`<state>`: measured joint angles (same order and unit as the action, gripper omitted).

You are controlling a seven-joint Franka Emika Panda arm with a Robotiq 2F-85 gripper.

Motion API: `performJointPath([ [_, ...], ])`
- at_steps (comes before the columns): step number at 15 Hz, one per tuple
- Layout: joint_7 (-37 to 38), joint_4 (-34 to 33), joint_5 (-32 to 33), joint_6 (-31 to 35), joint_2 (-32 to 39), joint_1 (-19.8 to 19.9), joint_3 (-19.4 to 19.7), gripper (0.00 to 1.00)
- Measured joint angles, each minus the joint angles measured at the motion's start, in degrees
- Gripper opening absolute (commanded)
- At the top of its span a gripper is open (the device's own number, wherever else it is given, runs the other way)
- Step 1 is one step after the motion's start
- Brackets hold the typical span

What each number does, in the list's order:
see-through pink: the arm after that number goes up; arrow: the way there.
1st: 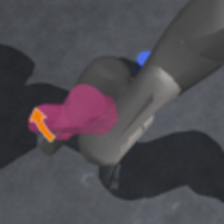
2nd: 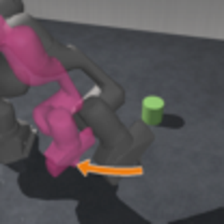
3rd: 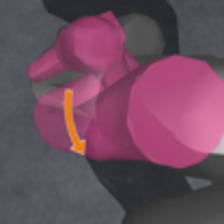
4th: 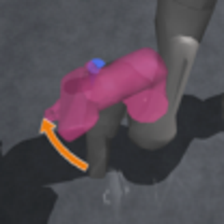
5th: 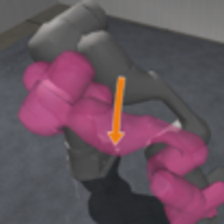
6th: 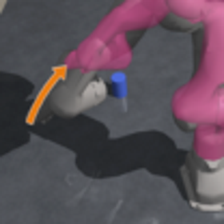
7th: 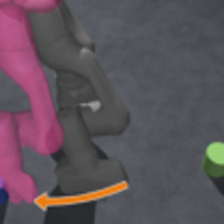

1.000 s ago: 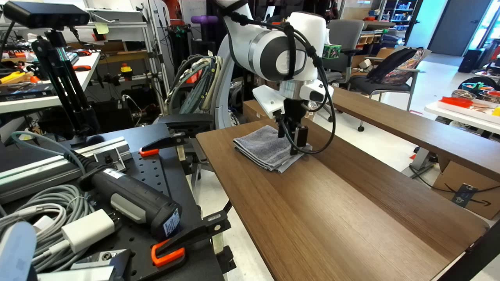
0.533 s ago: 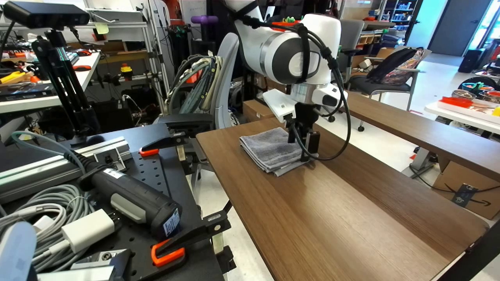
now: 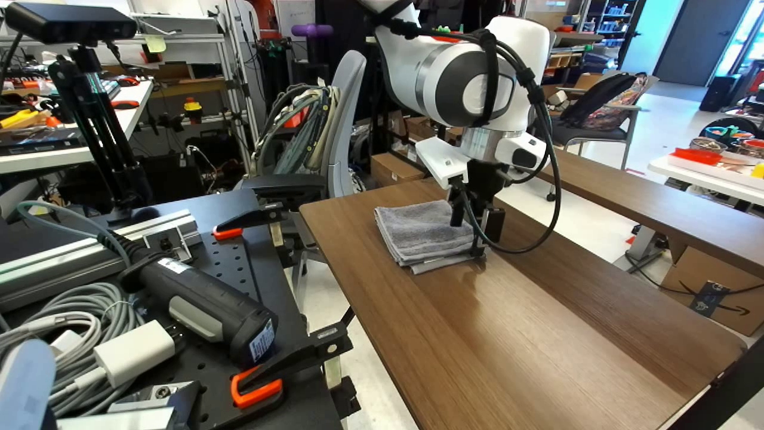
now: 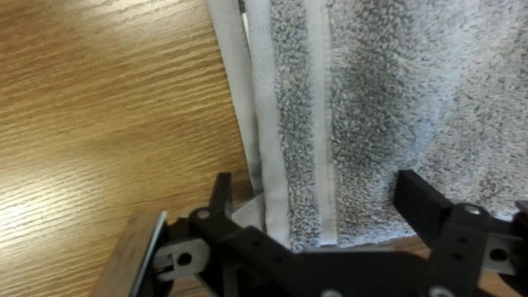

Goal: Move the grey towel to the right then push it to the left

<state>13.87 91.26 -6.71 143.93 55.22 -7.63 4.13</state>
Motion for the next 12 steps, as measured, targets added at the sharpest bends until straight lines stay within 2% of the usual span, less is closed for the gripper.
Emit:
performJointPath([
  [6, -0.04, 1.6, 0.01, 0.17, -1.03, -1.03, -1.87, 1.0],
  [12, 0.17, 2.66, 0.17, 0.18, -1.42, -3.41, -2.05, 1.0],
])
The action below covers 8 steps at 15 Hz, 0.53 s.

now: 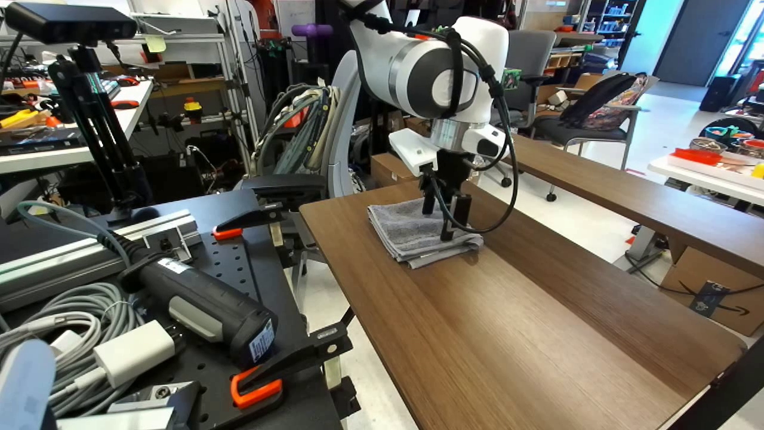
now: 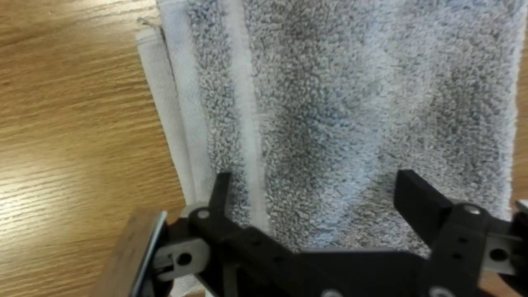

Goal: Move the grey towel to the right then push it to the left

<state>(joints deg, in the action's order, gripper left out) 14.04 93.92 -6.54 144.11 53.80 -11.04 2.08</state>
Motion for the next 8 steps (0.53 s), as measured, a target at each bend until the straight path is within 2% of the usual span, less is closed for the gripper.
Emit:
performJointPath([
  [8, 0.18, -0.77, 0.57, 0.0, 1.04, -0.07, 0.47, 1.0],
])
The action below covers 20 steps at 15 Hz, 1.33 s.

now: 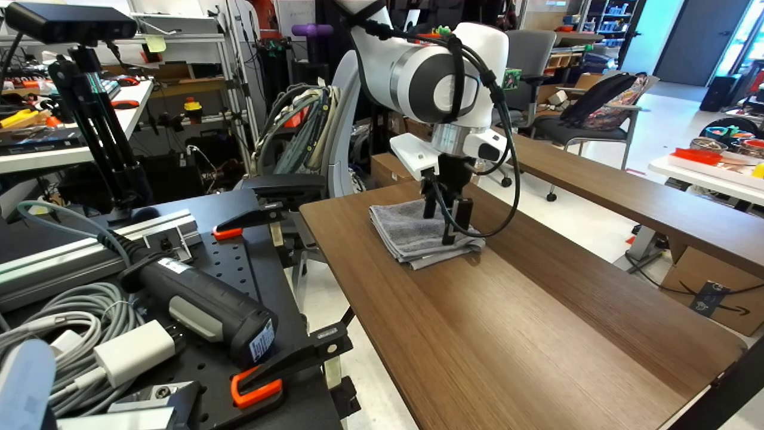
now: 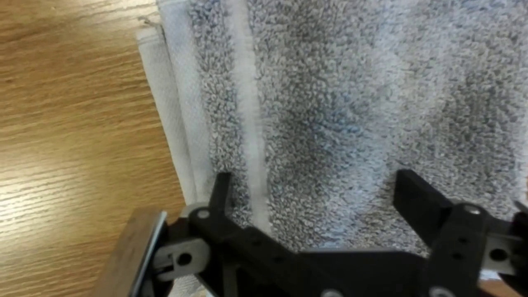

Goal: Move the grey towel to the right then push it to the left

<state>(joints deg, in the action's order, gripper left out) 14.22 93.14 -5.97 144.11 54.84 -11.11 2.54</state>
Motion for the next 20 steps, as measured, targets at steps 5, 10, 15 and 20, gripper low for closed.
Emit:
performJointPath([
  [5, 0.81, -2.13, 0.0, -0.57, 1.06, 0.93, 0.78, 1.0],
  [10, 1.37, -4.87, 0.0, -1.65, 2.27, 3.24, 1.64, 1.0],
  [15, 1.51, -7.22, 0.0, -2.52, 3.7, 5.4, 2.52, 1.0],
  [20, 2.28, -9.2, 0.0, -2.68, 4.95, 5.98, 3.98, 1.0],
])
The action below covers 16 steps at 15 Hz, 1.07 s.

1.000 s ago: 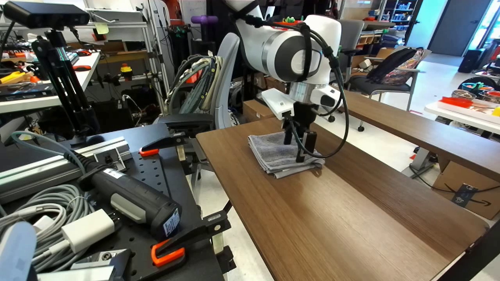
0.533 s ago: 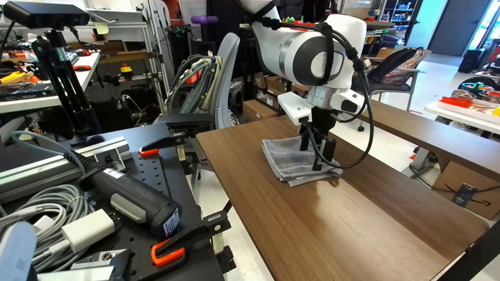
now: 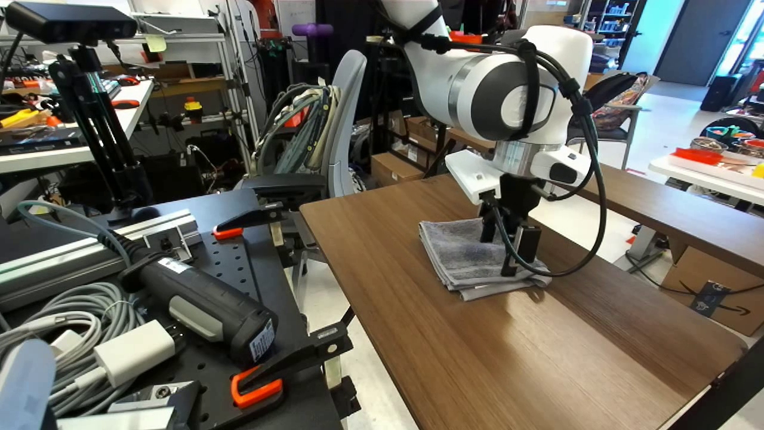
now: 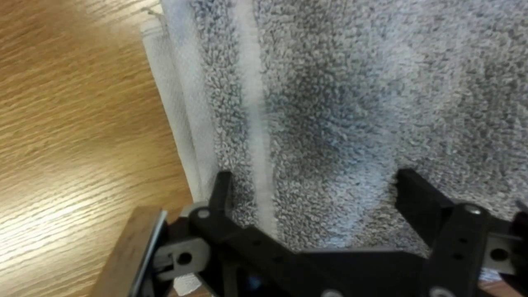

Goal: Move the grey towel to the right then push it to the left

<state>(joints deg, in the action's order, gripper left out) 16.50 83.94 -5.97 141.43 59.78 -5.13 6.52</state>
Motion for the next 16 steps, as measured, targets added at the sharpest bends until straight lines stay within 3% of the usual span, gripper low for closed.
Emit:
performJointPath([
  [10, 0.57, -2.78, 0.0, -3.25, 0.66, 4.13, 1.0, 1.0],
  [16, 0.8, -3.32, -0.09, -5.25, 0.41, 4.57, 0.85, 1.0],
])
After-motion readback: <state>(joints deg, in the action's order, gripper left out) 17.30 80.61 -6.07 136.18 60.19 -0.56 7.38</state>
